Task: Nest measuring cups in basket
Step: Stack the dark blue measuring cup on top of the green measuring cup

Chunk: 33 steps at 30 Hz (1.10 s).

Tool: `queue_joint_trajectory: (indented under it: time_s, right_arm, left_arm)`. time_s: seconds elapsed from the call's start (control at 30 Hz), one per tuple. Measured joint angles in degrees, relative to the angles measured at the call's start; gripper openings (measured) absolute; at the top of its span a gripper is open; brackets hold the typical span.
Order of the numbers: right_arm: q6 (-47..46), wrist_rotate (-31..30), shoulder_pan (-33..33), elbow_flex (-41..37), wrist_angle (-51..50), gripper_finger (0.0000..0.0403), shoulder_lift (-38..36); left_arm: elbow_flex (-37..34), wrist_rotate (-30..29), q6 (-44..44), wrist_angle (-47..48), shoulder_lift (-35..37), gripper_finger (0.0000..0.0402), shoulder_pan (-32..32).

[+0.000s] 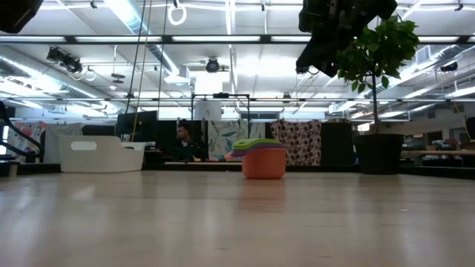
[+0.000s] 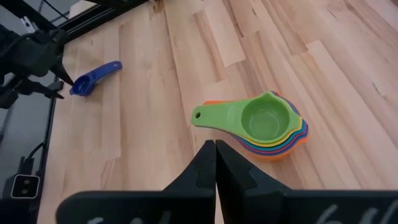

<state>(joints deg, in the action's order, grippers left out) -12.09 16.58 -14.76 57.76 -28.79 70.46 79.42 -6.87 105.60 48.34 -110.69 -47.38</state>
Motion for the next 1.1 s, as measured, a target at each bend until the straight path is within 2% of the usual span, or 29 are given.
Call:
queue_joint_trajectory:
  time_s: [0.37,0.63,0.9,1.1]
  right_arm:
    - [0.3,0.0,0.0,0.0,0.0,0.0004,0.0]
    - [0.7,0.0,0.0,0.0,0.2,0.0004,0.0]
    - [0.7,0.0,0.0,0.0,0.2,0.0004,0.0]
    - [0.7,0.0,0.0,0.0,0.2,0.0004,0.0]
  left_arm:
    - [0.0,-1.0,0.1,-0.2,-1.3,0.0174,0.1]
    - [0.0,4.1,-0.2,-2.3,-4.5,0.0174,0.3]
    - [0.0,3.6,0.3,-4.9,-4.5,0.0174,0.6]
    - [0.0,1.4,-3.1,-7.6,-4.5,0.0174,1.0]
